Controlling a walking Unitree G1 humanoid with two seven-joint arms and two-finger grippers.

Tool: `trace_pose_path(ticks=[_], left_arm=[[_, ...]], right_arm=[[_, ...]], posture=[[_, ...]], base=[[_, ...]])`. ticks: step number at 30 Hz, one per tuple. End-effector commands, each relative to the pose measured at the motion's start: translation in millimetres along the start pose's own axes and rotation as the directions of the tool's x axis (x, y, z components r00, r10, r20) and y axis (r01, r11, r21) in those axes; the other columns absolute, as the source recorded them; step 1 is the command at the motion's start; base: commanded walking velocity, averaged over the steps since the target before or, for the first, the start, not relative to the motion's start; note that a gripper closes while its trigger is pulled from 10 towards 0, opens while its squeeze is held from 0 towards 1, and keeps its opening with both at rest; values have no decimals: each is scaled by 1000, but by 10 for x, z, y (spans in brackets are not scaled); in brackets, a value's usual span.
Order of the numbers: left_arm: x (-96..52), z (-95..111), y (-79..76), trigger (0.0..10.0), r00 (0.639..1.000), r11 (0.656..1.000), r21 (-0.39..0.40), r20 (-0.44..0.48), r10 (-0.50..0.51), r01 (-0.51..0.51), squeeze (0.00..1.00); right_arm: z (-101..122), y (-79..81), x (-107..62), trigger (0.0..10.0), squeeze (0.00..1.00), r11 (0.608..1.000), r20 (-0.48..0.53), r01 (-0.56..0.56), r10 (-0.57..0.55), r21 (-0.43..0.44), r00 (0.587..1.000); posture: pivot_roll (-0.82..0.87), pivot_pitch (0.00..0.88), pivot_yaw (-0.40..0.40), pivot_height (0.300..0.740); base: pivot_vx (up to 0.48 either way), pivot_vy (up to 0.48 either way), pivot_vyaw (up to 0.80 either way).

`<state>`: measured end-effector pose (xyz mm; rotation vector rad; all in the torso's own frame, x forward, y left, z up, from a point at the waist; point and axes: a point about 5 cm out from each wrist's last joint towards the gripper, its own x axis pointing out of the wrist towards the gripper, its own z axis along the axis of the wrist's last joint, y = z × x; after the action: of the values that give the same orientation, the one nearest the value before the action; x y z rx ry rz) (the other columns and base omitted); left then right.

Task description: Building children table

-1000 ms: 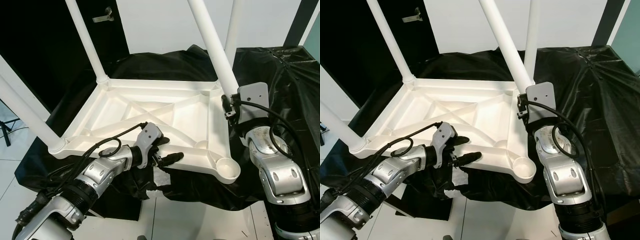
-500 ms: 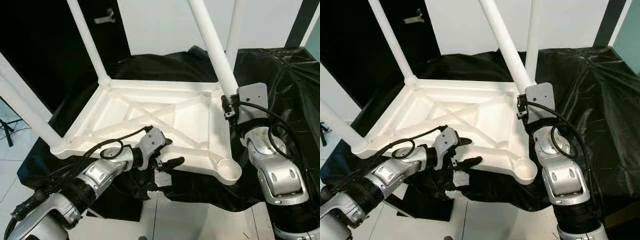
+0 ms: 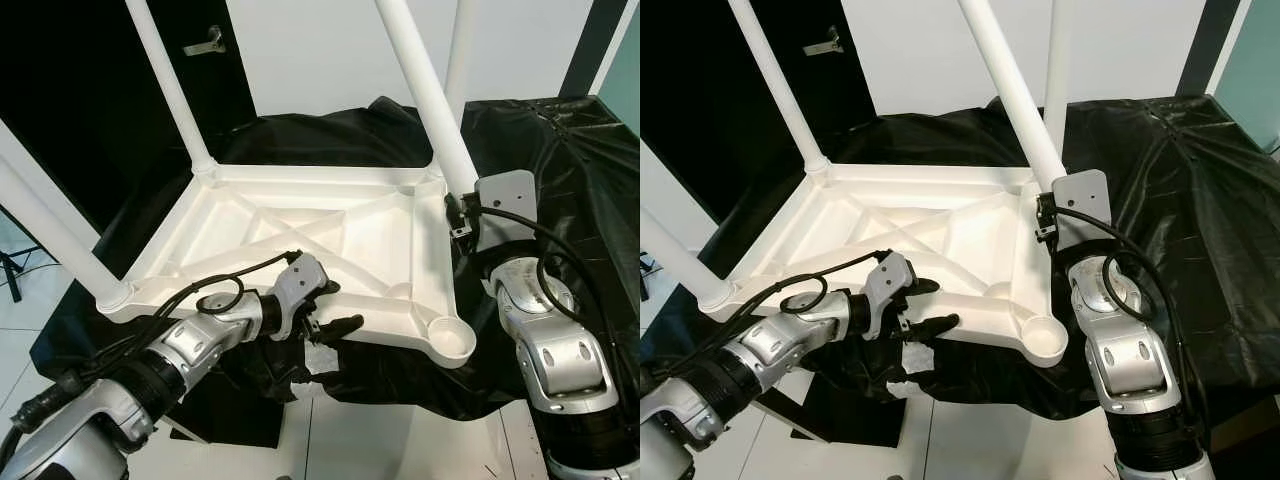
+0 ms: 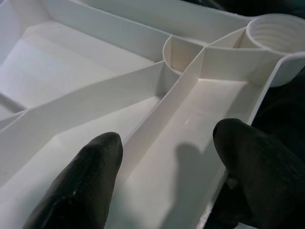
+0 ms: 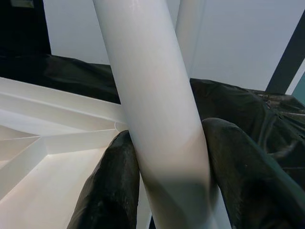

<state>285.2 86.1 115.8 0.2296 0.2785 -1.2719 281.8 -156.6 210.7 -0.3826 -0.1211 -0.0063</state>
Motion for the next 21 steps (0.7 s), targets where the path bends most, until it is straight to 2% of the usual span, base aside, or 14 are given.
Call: trace_pose_path(ticks=[1,6,7,13,15,18,19,21], left_arm=[[-215,-23,-408,10000,651,651,-18,3,-759,759,0],[-244,-11,-428,10000,637,637,-18,19,-771,771,0],[-269,-29,-452,10000,625,625,-20,17,-780,781,0],[-314,-28,-468,10000,619,619,-25,18,-785,785,0],[-328,-24,-466,10000,623,623,-21,15,-782,782,0],[-300,-122,-475,10000,638,640,-8,-59,-768,769,0],[-300,-122,-475,10000,638,640,-8,-59,-768,769,0],[-177,-234,-484,10000,679,683,17,-119,-724,730,0]], right_arm=[[47,4,-7,10000,0,1000,23,-7,7,2,1000],[44,10,8,10000,0,1000,23,-11,11,1,1000],[42,24,16,10000,0,1000,23,-15,15,1,1000],[35,27,14,10000,0,1000,22,-17,17,-1,1000],[29,25,13,10000,0,1000,20,-17,17,-2,1000],[22,27,15,10000,0,1000,18,-18,18,-3,1000],[22,27,15,10000,0,1000,18,-18,18,-3,1000],[29,27,19,10000,0,1000,20,-18,19,-3,1000]], posture=[[-226,2,78,740],[-221,0,77,740],[-218,0,75,740],[-218,0,77,740],[-217,0,76,740],[-216,0,76,740],[-216,0,76,740],[-216,0,75,740]], base=[[0,0,0],[0,0,0],[0,0,0],[0,0,0],[0,0,0],[0,0,0],[0,0,0],[0,0,0]])
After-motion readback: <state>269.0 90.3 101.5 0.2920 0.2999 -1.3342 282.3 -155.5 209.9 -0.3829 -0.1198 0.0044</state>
